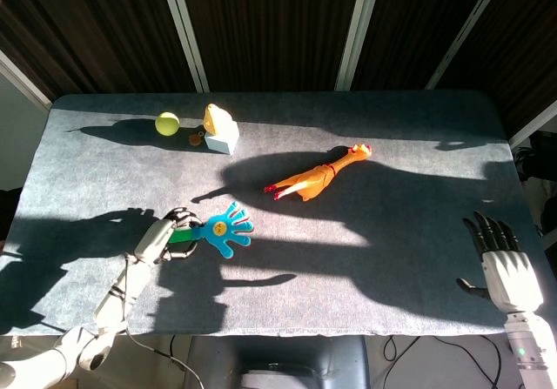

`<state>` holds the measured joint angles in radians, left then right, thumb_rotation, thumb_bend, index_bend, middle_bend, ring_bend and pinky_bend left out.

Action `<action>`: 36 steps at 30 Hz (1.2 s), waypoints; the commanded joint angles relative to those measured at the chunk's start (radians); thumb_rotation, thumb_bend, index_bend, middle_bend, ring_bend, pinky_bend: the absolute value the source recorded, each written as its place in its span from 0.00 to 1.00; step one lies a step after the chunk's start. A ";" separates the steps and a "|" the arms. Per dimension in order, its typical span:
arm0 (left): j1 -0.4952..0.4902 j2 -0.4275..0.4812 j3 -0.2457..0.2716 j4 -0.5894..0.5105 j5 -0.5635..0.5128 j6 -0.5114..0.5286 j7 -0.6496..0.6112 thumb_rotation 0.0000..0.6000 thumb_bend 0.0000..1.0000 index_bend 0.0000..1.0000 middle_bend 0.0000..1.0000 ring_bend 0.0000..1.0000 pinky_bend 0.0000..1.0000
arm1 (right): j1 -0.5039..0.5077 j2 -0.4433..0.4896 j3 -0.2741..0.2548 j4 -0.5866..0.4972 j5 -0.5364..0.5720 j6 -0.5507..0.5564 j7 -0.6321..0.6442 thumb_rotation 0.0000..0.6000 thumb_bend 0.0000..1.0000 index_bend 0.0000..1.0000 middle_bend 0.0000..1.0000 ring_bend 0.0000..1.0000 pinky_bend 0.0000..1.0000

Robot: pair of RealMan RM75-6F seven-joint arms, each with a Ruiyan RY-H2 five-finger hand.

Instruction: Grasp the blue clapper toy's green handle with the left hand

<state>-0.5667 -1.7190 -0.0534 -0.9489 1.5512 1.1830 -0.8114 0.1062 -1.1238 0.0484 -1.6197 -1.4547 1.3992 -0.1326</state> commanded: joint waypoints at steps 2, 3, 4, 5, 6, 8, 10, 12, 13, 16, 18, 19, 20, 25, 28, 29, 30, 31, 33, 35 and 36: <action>0.030 0.049 -0.062 -0.065 -0.007 0.131 -0.304 1.00 0.59 0.74 0.72 0.46 0.62 | 0.003 -0.002 -0.002 0.001 0.002 -0.009 -0.003 1.00 0.19 0.00 0.00 0.00 0.00; 0.035 0.067 -0.072 -0.086 -0.012 0.145 -0.362 1.00 0.60 0.74 0.72 0.49 0.66 | 0.004 -0.002 -0.003 0.001 0.002 -0.010 -0.004 1.00 0.19 0.00 0.00 0.00 0.00; 0.043 0.092 -0.086 -0.114 -0.020 0.162 -0.426 1.00 0.62 0.74 0.74 0.51 0.69 | 0.004 -0.003 -0.003 0.001 0.001 -0.011 -0.006 1.00 0.19 0.00 0.00 0.00 0.00; 0.051 0.115 -0.100 -0.137 -0.030 0.178 -0.474 1.00 0.63 0.74 0.76 0.53 0.70 | 0.004 -0.003 -0.004 0.001 0.001 -0.011 -0.007 1.00 0.19 0.00 0.00 0.00 0.00; 0.056 0.125 -0.107 -0.148 -0.034 0.186 -0.497 1.00 0.63 0.74 0.77 0.54 0.71 | 0.004 -0.004 -0.004 0.001 0.001 -0.011 -0.008 1.00 0.19 0.00 0.00 0.00 0.00; 0.070 0.163 -0.128 -0.194 -0.047 0.209 -0.581 1.00 0.64 0.74 0.80 0.56 0.72 | 0.004 -0.003 -0.005 -0.001 -0.001 -0.011 -0.007 1.00 0.19 0.00 0.00 0.00 0.00; 0.083 0.203 -0.145 -0.246 -0.055 0.224 -0.679 1.00 0.64 0.74 0.80 0.56 0.71 | 0.003 -0.003 -0.004 -0.002 -0.001 -0.008 -0.006 1.00 0.19 0.00 0.00 0.00 0.00; 0.095 0.247 -0.152 -0.295 -0.052 0.232 -0.784 1.00 0.63 0.74 0.80 0.56 0.71 | 0.003 -0.002 -0.005 -0.003 -0.002 -0.007 -0.005 1.00 0.19 0.00 0.00 0.00 0.00; 0.102 0.273 -0.155 -0.317 -0.046 0.242 -0.843 1.00 0.63 0.74 0.80 0.56 0.71 | 0.003 -0.002 -0.006 -0.003 -0.004 -0.008 -0.005 1.00 0.19 0.00 0.00 0.00 0.00; 0.113 0.307 -0.147 -0.327 -0.021 0.260 -0.909 1.00 0.63 0.74 0.80 0.56 0.71 | 0.004 -0.001 -0.010 -0.003 -0.008 -0.013 -0.004 1.00 0.19 0.00 0.00 0.00 0.00; 0.106 0.313 -0.119 -0.310 0.011 0.244 -0.889 1.00 0.63 0.74 0.80 0.56 0.72 | 0.005 -0.001 -0.010 -0.003 -0.008 -0.013 -0.004 1.00 0.19 0.00 0.00 0.00 0.00; 0.095 0.315 -0.088 -0.288 0.042 0.220 -0.850 1.00 0.63 0.74 0.80 0.56 0.72 | 0.005 -0.001 -0.009 -0.002 -0.007 -0.013 -0.004 1.00 0.19 0.00 0.00 0.00 0.00; 0.086 0.313 -0.062 -0.270 0.068 0.196 -0.814 1.00 0.63 0.74 0.80 0.56 0.72 | 0.005 -0.001 -0.010 -0.002 -0.007 -0.014 -0.004 1.00 0.19 0.00 0.00 0.00 0.00; 0.003 0.314 0.095 -0.219 0.173 -0.030 -0.637 1.00 0.63 0.74 0.81 0.56 0.72 | 0.006 -0.002 -0.012 -0.002 -0.009 -0.016 -0.006 1.00 0.19 0.00 0.00 0.00 0.00; -0.042 0.321 0.133 -0.202 0.177 -0.143 -0.567 1.00 0.63 0.74 0.81 0.56 0.72 | 0.006 -0.003 -0.013 -0.002 -0.009 -0.018 -0.008 1.00 0.19 0.00 0.00 0.00 0.00; -0.049 0.322 0.134 -0.202 0.167 -0.165 -0.540 1.00 0.63 0.74 0.81 0.57 0.72 | 0.007 -0.003 -0.015 -0.001 -0.009 -0.021 -0.009 1.00 0.19 0.00 0.00 0.00 0.00; -0.057 0.331 0.130 -0.217 0.150 -0.181 -0.537 1.00 0.63 0.74 0.81 0.57 0.73 | 0.008 -0.004 -0.016 -0.001 -0.009 -0.025 -0.010 1.00 0.19 0.00 0.00 0.00 0.00; -0.058 0.340 0.118 -0.235 0.134 -0.173 -0.558 1.00 0.63 0.74 0.81 0.57 0.73 | 0.009 -0.004 -0.017 0.000 -0.010 -0.027 -0.010 1.00 0.19 0.00 0.00 0.00 0.00; -0.049 0.365 0.081 -0.275 0.099 -0.114 -0.661 1.00 0.63 0.74 0.81 0.57 0.73 | 0.010 -0.003 -0.019 -0.001 -0.010 -0.031 -0.009 1.00 0.19 0.00 0.00 0.00 0.00; -0.032 0.385 0.041 -0.293 0.078 -0.031 -0.771 1.00 0.63 0.74 0.81 0.56 0.72 | 0.009 -0.001 -0.019 -0.002 -0.011 -0.029 -0.006 1.00 0.19 0.00 0.00 0.00 0.00; -0.019 0.393 0.013 -0.296 0.071 0.040 -0.849 1.00 0.63 0.74 0.81 0.56 0.72 | 0.008 -0.001 -0.018 -0.003 -0.011 -0.026 -0.004 1.00 0.19 0.00 0.00 0.00 0.00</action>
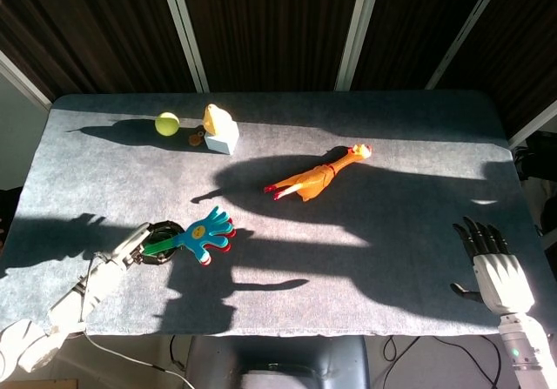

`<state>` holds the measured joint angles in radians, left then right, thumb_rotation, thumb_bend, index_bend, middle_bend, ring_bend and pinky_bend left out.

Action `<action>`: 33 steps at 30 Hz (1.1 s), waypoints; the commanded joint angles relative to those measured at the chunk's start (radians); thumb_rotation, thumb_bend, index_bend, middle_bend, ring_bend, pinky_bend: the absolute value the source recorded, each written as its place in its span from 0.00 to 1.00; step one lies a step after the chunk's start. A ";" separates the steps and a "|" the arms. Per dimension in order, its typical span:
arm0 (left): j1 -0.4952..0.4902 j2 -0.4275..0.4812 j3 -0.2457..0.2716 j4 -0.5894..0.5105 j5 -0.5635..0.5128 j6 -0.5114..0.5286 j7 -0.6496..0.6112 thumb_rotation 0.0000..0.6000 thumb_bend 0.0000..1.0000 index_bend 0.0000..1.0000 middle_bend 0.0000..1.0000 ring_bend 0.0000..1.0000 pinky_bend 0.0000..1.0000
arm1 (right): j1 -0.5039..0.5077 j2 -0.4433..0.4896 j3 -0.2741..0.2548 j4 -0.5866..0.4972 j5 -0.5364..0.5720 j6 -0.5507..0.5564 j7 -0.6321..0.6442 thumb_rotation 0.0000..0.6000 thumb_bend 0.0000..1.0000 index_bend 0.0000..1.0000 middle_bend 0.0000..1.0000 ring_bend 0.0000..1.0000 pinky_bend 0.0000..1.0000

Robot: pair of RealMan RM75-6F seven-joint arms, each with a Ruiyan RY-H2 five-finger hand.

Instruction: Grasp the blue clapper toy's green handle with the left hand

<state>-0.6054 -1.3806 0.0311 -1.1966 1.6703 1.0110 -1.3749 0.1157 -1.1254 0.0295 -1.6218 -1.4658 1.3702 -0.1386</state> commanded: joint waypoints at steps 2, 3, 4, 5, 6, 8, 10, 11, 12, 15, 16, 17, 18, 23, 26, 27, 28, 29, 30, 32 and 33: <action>0.047 0.060 -0.123 -0.050 -0.067 0.328 -0.411 1.00 0.63 0.74 0.82 0.57 0.73 | -0.003 -0.002 0.003 -0.001 0.001 0.007 0.004 1.00 0.19 0.00 0.00 0.00 0.00; 0.062 0.060 -0.151 -0.051 -0.080 0.386 -0.473 1.00 0.63 0.74 0.82 0.57 0.73 | -0.003 -0.005 0.002 -0.001 0.003 0.006 0.003 1.00 0.19 0.00 0.00 0.00 0.00; 0.080 0.058 -0.187 -0.053 -0.101 0.451 -0.543 1.00 0.63 0.74 0.82 0.57 0.74 | -0.002 -0.007 0.000 -0.001 0.004 0.001 0.000 1.00 0.19 0.00 0.00 0.00 0.00; 0.091 0.060 -0.208 -0.055 -0.111 0.488 -0.588 1.00 0.63 0.74 0.82 0.57 0.74 | -0.001 -0.008 -0.004 -0.002 0.002 -0.004 -0.002 1.00 0.19 0.00 0.00 0.00 0.00; 0.099 0.062 -0.224 -0.055 -0.116 0.517 -0.623 1.00 0.63 0.74 0.82 0.57 0.74 | 0.000 -0.008 -0.007 -0.003 0.000 -0.008 -0.004 1.00 0.19 0.00 0.00 0.00 0.00; 0.113 0.066 -0.244 -0.054 -0.124 0.557 -0.644 1.00 0.63 0.74 0.82 0.57 0.74 | 0.001 -0.007 -0.011 -0.004 -0.006 -0.010 -0.006 1.00 0.19 0.00 0.00 0.00 0.00; 0.118 0.064 -0.238 -0.054 -0.122 0.554 -0.591 1.00 0.62 0.74 0.82 0.57 0.74 | 0.000 -0.007 -0.010 -0.003 -0.007 -0.007 -0.005 1.00 0.19 0.00 0.00 0.00 0.00; 0.114 0.062 -0.218 -0.052 -0.108 0.531 -0.548 1.00 0.62 0.74 0.81 0.57 0.74 | 0.000 -0.007 -0.008 -0.004 -0.005 -0.005 -0.004 1.00 0.19 0.00 0.00 0.00 0.00; 0.109 0.059 -0.196 -0.046 -0.092 0.509 -0.508 1.00 0.62 0.74 0.81 0.57 0.74 | -0.001 -0.006 -0.007 -0.004 -0.004 -0.004 -0.003 1.00 0.19 0.00 0.00 0.00 0.00; 0.083 0.030 -0.116 0.011 -0.034 0.410 -0.302 1.00 0.61 0.74 0.81 0.57 0.74 | -0.003 -0.003 -0.008 -0.008 -0.008 0.002 -0.001 1.00 0.19 0.00 0.00 0.00 0.00; 0.071 0.009 -0.083 0.037 -0.015 0.358 -0.191 1.00 0.61 0.74 0.82 0.57 0.74 | -0.004 -0.003 -0.008 -0.008 -0.010 0.004 -0.001 1.00 0.19 0.00 0.00 0.00 0.00; 0.061 -0.006 -0.058 0.053 -0.003 0.313 -0.109 1.00 0.61 0.74 0.82 0.57 0.74 | -0.004 -0.003 -0.008 -0.007 -0.010 0.005 -0.001 1.00 0.19 0.00 0.00 0.00 0.00; 0.045 -0.024 -0.024 0.071 0.015 0.248 -0.008 1.00 0.61 0.74 0.82 0.58 0.74 | -0.004 -0.003 -0.009 -0.006 -0.010 0.003 -0.001 1.00 0.19 0.00 0.00 0.00 0.00; -0.023 -0.078 0.035 0.105 0.009 0.020 0.227 1.00 0.60 0.73 0.81 0.57 0.74 | -0.002 0.000 -0.012 -0.008 -0.012 -0.003 0.001 1.00 0.19 0.00 0.00 0.00 0.00; -0.020 -0.103 -0.002 0.128 -0.037 0.035 0.211 1.00 0.60 0.73 0.81 0.57 0.74 | -0.006 0.006 -0.010 -0.010 -0.016 0.010 0.009 1.00 0.19 0.00 0.00 0.00 0.00; -0.022 -0.105 -0.008 0.136 -0.045 0.036 0.210 1.00 0.60 0.73 0.81 0.57 0.74 | -0.008 0.008 -0.009 -0.009 -0.015 0.014 0.012 1.00 0.19 0.00 0.00 0.00 0.00; -0.025 -0.105 -0.009 0.143 -0.048 0.031 0.218 1.00 0.60 0.73 0.81 0.57 0.74 | -0.008 0.008 -0.007 -0.009 -0.013 0.014 0.014 1.00 0.19 0.00 0.00 0.00 0.00; -0.029 -0.106 -0.007 0.146 -0.050 0.022 0.228 1.00 0.60 0.73 0.81 0.57 0.74 | -0.008 0.009 -0.006 -0.008 -0.012 0.013 0.015 1.00 0.19 0.00 0.00 0.00 0.00; -0.034 -0.108 -0.003 0.149 -0.053 0.007 0.241 1.00 0.60 0.73 0.81 0.57 0.74 | -0.007 0.009 -0.006 -0.008 -0.010 0.011 0.016 1.00 0.19 0.00 0.00 0.00 0.00; -0.044 -0.117 0.005 0.156 -0.059 -0.025 0.273 1.00 0.60 0.73 0.81 0.57 0.74 | -0.006 0.008 -0.008 -0.008 -0.012 0.009 0.014 1.00 0.19 0.00 0.00 0.00 0.00; -0.046 -0.125 0.006 0.165 -0.063 -0.036 0.294 1.00 0.59 0.72 0.81 0.57 0.74 | -0.006 0.009 -0.010 -0.009 -0.015 0.009 0.013 1.00 0.19 0.00 0.00 0.00 0.00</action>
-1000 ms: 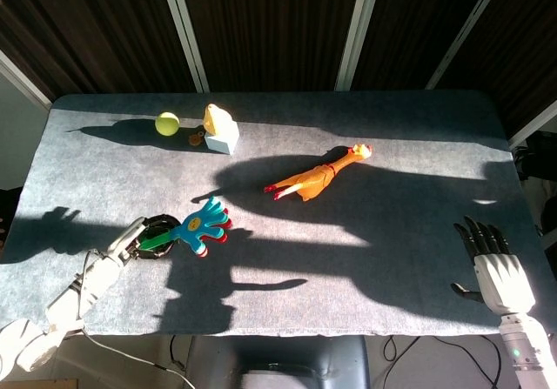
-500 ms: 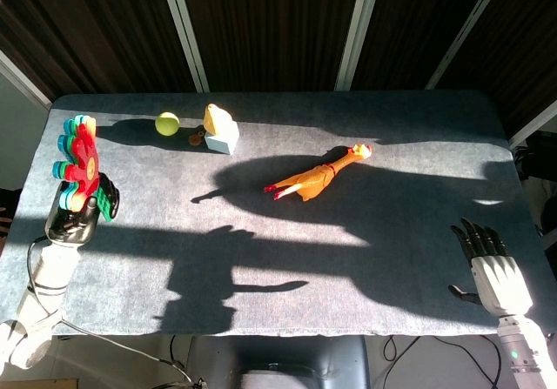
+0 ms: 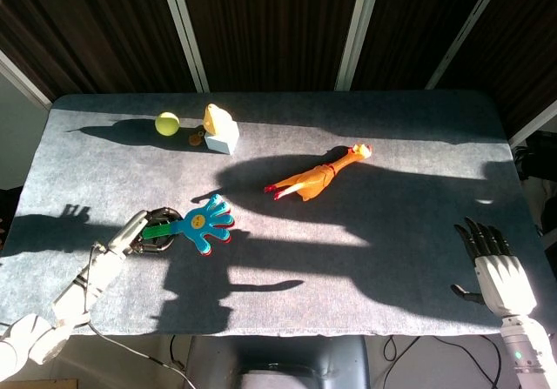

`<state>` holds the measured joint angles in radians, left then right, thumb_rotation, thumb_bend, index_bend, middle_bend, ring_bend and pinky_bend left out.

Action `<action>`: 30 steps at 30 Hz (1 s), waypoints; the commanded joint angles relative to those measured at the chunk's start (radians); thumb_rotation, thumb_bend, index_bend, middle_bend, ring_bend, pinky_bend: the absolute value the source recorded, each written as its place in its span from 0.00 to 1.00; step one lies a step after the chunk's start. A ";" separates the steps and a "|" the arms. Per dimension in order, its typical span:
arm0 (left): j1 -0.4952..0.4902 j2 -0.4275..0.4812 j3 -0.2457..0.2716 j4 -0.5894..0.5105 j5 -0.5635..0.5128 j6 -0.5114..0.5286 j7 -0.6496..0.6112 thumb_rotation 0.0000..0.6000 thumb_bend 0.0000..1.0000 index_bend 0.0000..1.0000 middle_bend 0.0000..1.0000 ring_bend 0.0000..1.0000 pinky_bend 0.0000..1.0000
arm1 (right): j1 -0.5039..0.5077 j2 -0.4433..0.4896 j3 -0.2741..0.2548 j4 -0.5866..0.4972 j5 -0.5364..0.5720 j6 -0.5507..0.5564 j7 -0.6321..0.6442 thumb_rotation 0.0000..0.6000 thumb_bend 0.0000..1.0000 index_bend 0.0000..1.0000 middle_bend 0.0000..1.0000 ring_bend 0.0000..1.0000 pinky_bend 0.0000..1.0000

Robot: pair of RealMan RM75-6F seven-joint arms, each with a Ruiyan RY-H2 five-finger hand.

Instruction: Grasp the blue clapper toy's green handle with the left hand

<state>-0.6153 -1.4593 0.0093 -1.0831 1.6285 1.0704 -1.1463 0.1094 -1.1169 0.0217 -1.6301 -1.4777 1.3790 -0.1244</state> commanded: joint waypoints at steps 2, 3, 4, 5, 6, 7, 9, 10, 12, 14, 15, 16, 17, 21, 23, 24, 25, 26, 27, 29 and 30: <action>-0.038 -0.068 0.027 0.073 -0.034 -0.113 0.111 1.00 0.59 0.72 0.80 0.57 0.73 | -0.001 0.002 -0.004 -0.003 -0.008 0.002 -0.001 1.00 0.19 0.00 0.00 0.00 0.00; -0.038 -0.080 0.026 0.086 -0.041 -0.121 0.135 1.00 0.59 0.72 0.80 0.56 0.73 | -0.002 0.002 -0.005 -0.004 -0.009 0.004 -0.001 1.00 0.19 0.00 0.00 0.00 0.00; -0.037 -0.097 0.025 0.107 -0.050 -0.129 0.173 1.00 0.59 0.72 0.79 0.55 0.72 | -0.003 0.003 -0.005 -0.005 -0.010 0.006 0.000 1.00 0.19 0.00 0.00 0.00 0.00; -0.036 -0.111 0.025 0.125 -0.055 -0.135 0.206 1.00 0.59 0.72 0.77 0.54 0.70 | -0.004 0.003 -0.004 -0.005 -0.009 0.008 0.001 1.00 0.19 0.00 0.00 0.00 0.00; -0.034 -0.130 0.025 0.147 -0.063 -0.141 0.244 1.00 0.59 0.72 0.75 0.52 0.67 | -0.003 0.004 -0.003 -0.004 -0.008 0.007 0.002 1.00 0.19 0.00 0.00 0.00 0.00; -0.033 -0.142 0.025 0.159 -0.068 -0.146 0.266 1.00 0.58 0.72 0.72 0.48 0.62 | -0.003 0.004 -0.003 -0.004 -0.007 0.005 0.003 1.00 0.19 0.00 0.00 0.00 0.00; -0.032 -0.162 0.026 0.178 -0.073 -0.154 0.295 1.00 0.56 0.66 0.59 0.36 0.47 | -0.001 0.004 -0.003 -0.003 -0.006 0.002 0.004 1.00 0.19 0.00 0.00 0.00 0.00; -0.031 -0.174 0.024 0.191 -0.077 -0.154 0.316 1.00 0.53 0.59 0.49 0.27 0.36 | -0.001 0.004 -0.003 -0.002 -0.006 0.000 0.004 1.00 0.19 0.00 0.00 0.00 0.00; -0.027 -0.193 0.017 0.214 -0.081 -0.139 0.346 1.00 0.47 0.36 0.28 0.09 0.16 | -0.001 0.005 -0.004 -0.003 -0.007 0.000 0.004 1.00 0.19 0.00 0.00 0.00 0.00; -0.022 -0.208 0.007 0.232 -0.084 -0.112 0.371 1.00 0.44 0.12 0.12 0.01 0.03 | -0.002 0.006 -0.003 -0.003 -0.008 0.002 0.006 1.00 0.19 0.00 0.00 0.00 0.00; -0.019 -0.213 0.002 0.239 -0.084 -0.097 0.384 1.00 0.44 0.06 0.07 0.00 0.01 | -0.002 0.006 -0.003 -0.003 -0.008 0.004 0.006 1.00 0.19 0.00 0.00 0.00 0.00; -0.015 -0.217 -0.005 0.244 -0.085 -0.075 0.402 1.00 0.44 0.02 0.03 0.00 0.00 | -0.002 0.007 -0.003 -0.004 -0.008 0.005 0.008 1.00 0.19 0.00 0.00 0.00 0.00; -0.012 -0.218 -0.009 0.245 -0.085 -0.060 0.417 1.00 0.44 0.00 0.01 0.00 0.00 | -0.002 0.007 -0.003 -0.004 -0.009 0.005 0.008 1.00 0.19 0.00 0.00 0.00 0.00; -0.003 -0.199 -0.019 0.210 -0.082 -0.010 0.500 1.00 0.42 0.00 0.00 0.00 0.00 | -0.003 0.006 -0.005 -0.004 -0.013 0.007 0.006 1.00 0.19 0.00 0.00 0.00 0.00; 0.002 -0.183 -0.024 0.175 -0.084 0.008 0.549 1.00 0.42 0.00 0.00 0.00 0.00 | -0.003 0.006 -0.006 -0.005 -0.016 0.007 0.006 1.00 0.19 0.00 0.00 0.00 0.00; 0.004 -0.176 -0.025 0.159 -0.083 0.015 0.572 1.00 0.42 0.00 0.00 0.00 0.00 | -0.004 0.006 -0.007 -0.006 -0.017 0.007 0.006 1.00 0.19 0.00 0.00 0.00 0.00; 0.005 -0.165 -0.026 0.137 -0.085 0.018 0.602 1.00 0.41 0.00 0.00 0.00 0.00 | -0.004 0.007 -0.008 -0.007 -0.019 0.009 0.005 1.00 0.19 0.00 0.00 0.00 0.00; 0.006 -0.155 -0.027 0.118 -0.086 0.018 0.623 1.00 0.41 0.00 0.00 0.00 0.00 | -0.005 0.007 -0.008 -0.007 -0.020 0.010 0.005 1.00 0.19 0.00 0.00 0.00 0.00; 0.007 -0.144 -0.028 0.097 -0.087 0.021 0.645 1.00 0.41 0.00 0.00 0.00 0.00 | -0.005 0.007 -0.008 -0.007 -0.021 0.011 0.005 1.00 0.19 0.00 0.00 0.00 0.00; 0.021 -0.086 -0.025 0.001 -0.076 0.058 0.717 1.00 0.41 0.00 0.00 0.00 0.00 | -0.007 0.008 -0.008 -0.005 -0.024 0.017 0.004 1.00 0.19 0.00 0.00 0.00 0.00; 0.028 -0.063 -0.022 -0.033 -0.071 0.074 0.746 1.00 0.40 0.00 0.00 0.00 0.00 | -0.007 0.008 -0.007 -0.005 -0.025 0.018 0.004 1.00 0.19 0.00 0.00 0.00 0.00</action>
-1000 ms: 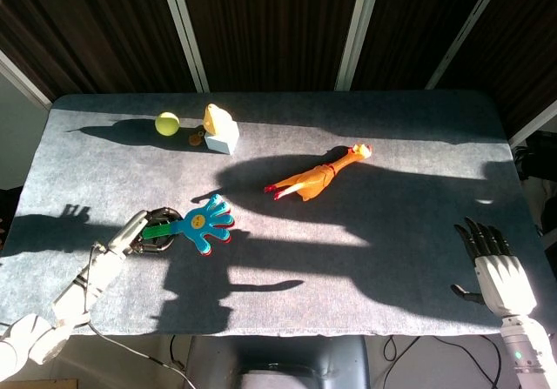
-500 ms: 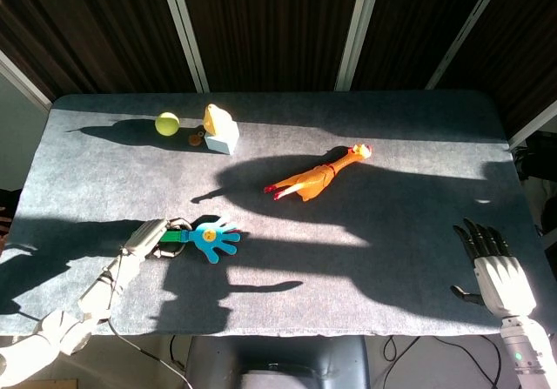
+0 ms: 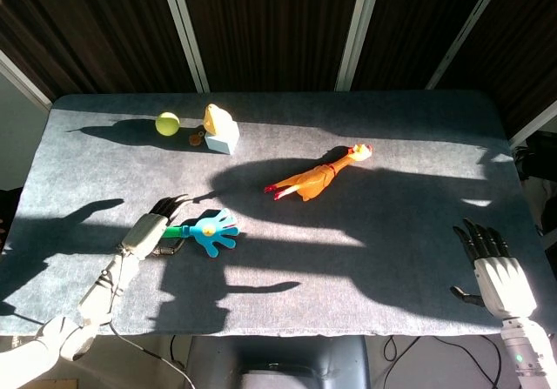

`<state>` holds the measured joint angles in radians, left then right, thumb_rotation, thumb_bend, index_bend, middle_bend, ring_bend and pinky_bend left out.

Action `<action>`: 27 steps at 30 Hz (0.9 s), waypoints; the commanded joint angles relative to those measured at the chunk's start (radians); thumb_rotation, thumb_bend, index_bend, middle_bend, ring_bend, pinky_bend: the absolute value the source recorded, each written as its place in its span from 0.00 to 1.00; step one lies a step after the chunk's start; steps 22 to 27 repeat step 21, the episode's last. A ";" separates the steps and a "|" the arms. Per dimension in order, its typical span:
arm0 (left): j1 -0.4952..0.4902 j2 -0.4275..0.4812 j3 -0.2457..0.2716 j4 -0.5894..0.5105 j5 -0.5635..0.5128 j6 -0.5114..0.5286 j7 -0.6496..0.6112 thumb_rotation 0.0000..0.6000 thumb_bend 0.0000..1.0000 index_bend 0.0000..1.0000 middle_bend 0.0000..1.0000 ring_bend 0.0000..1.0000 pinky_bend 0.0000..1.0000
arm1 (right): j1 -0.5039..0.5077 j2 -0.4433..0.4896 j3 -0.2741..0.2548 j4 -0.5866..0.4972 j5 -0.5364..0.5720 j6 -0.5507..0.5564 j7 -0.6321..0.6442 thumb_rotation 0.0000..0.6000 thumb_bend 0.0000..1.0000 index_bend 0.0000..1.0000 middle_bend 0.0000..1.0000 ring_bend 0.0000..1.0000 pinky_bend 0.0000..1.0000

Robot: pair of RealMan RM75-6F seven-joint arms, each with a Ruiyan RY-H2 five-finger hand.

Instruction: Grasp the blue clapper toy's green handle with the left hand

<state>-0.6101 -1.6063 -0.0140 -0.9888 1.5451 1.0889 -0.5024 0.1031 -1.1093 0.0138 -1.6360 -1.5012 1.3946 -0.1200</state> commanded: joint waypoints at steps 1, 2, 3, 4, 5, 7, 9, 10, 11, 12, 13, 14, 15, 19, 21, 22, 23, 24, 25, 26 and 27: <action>0.045 0.135 0.008 -0.200 0.023 0.099 0.178 1.00 0.40 0.00 0.00 0.00 0.00 | -0.002 0.002 0.001 0.001 -0.003 0.006 0.001 1.00 0.19 0.00 0.00 0.00 0.00; 0.069 0.177 0.015 -0.258 0.031 0.138 0.250 1.00 0.40 0.00 0.00 0.00 0.00 | -0.004 0.003 0.001 0.001 -0.004 0.009 0.003 1.00 0.19 0.00 0.00 0.00 0.00; 0.098 0.222 0.023 -0.320 0.035 0.181 0.327 1.00 0.40 0.00 0.00 0.00 0.00 | -0.005 0.005 0.002 0.001 -0.004 0.013 0.004 1.00 0.19 0.00 0.00 0.00 0.00; 0.144 0.278 0.034 -0.399 0.035 0.242 0.425 1.00 0.39 0.00 0.00 0.00 0.00 | -0.007 0.007 0.004 0.000 -0.005 0.020 0.007 1.00 0.19 0.00 0.00 0.00 0.00; 0.180 0.317 0.043 -0.454 0.032 0.286 0.489 1.00 0.40 0.00 0.00 0.00 0.00 | -0.009 0.007 0.007 0.001 -0.006 0.027 0.010 1.00 0.19 0.00 0.00 0.00 0.00; 0.264 0.387 0.068 -0.555 0.025 0.385 0.593 1.00 0.40 0.00 0.00 0.00 0.00 | -0.015 0.005 0.015 0.005 -0.007 0.049 0.013 1.00 0.19 0.00 0.00 0.00 0.00; 0.331 0.419 0.089 -0.601 0.023 0.460 0.637 1.00 0.39 0.00 0.00 0.00 0.00 | -0.021 0.005 0.016 0.003 -0.010 0.062 0.011 1.00 0.19 0.00 0.00 0.00 0.00; 0.368 0.425 0.099 -0.612 0.026 0.505 0.650 1.00 0.39 0.00 0.00 0.00 0.00 | -0.023 0.005 0.016 0.001 -0.012 0.066 0.009 1.00 0.19 0.00 0.00 0.00 0.00; 0.394 0.422 0.103 -0.610 0.027 0.537 0.651 1.00 0.40 0.00 0.00 0.00 0.00 | -0.024 0.004 0.015 0.000 -0.014 0.068 0.006 1.00 0.19 0.00 0.00 0.00 0.00; 0.416 0.416 0.102 -0.603 0.025 0.564 0.646 1.00 0.40 0.00 0.00 0.00 0.00 | -0.024 0.003 0.013 -0.001 -0.016 0.068 0.003 1.00 0.19 0.00 0.00 0.00 0.00; 0.438 0.402 0.097 -0.589 0.017 0.588 0.623 1.00 0.40 0.00 0.00 0.00 0.00 | -0.025 0.001 0.011 -0.001 -0.019 0.068 -0.001 1.00 0.19 0.00 0.00 0.00 0.00; 0.450 0.389 0.091 -0.575 0.006 0.596 0.596 1.00 0.40 0.00 0.00 0.00 0.00 | -0.025 0.001 0.009 -0.002 -0.021 0.067 -0.003 1.00 0.19 0.00 0.00 0.00 0.00; 0.452 0.386 0.089 -0.569 0.006 0.597 0.590 1.00 0.40 0.00 0.00 0.00 0.00 | -0.025 0.001 0.009 -0.002 -0.021 0.067 -0.004 1.00 0.19 0.00 0.00 0.00 0.00; 0.465 0.368 0.071 -0.533 -0.037 0.578 0.552 1.00 0.40 0.00 0.00 0.00 0.00 | -0.026 0.002 0.010 -0.005 -0.017 0.064 -0.004 1.00 0.19 0.00 0.00 0.00 0.00; 0.464 0.374 0.064 -0.520 -0.047 0.560 0.564 1.00 0.40 0.00 0.00 0.00 0.00 | -0.026 0.001 0.018 -0.002 -0.006 0.065 -0.004 1.00 0.19 0.00 0.00 0.00 0.00; 0.464 0.374 0.064 -0.520 -0.047 0.560 0.564 1.00 0.40 0.00 0.00 0.00 0.00 | -0.026 0.001 0.018 -0.002 -0.006 0.065 -0.004 1.00 0.19 0.00 0.00 0.00 0.00; 0.464 0.374 0.064 -0.520 -0.047 0.560 0.564 1.00 0.40 0.00 0.00 0.00 0.00 | -0.026 0.001 0.018 -0.002 -0.006 0.065 -0.004 1.00 0.19 0.00 0.00 0.00 0.00; 0.464 0.374 0.064 -0.520 -0.047 0.560 0.564 1.00 0.40 0.00 0.00 0.00 0.00 | -0.026 0.001 0.018 -0.002 -0.006 0.065 -0.004 1.00 0.19 0.00 0.00 0.00 0.00; 0.464 0.374 0.064 -0.520 -0.047 0.560 0.564 1.00 0.40 0.00 0.00 0.00 0.00 | -0.026 0.001 0.018 -0.002 -0.006 0.065 -0.004 1.00 0.19 0.00 0.00 0.00 0.00; 0.464 0.374 0.064 -0.520 -0.047 0.560 0.564 1.00 0.40 0.00 0.00 0.00 0.00 | -0.026 0.001 0.018 -0.002 -0.006 0.065 -0.004 1.00 0.19 0.00 0.00 0.00 0.00; 0.464 0.374 0.064 -0.520 -0.047 0.560 0.564 1.00 0.40 0.00 0.00 0.00 0.00 | -0.026 0.001 0.018 -0.002 -0.006 0.065 -0.004 1.00 0.19 0.00 0.00 0.00 0.00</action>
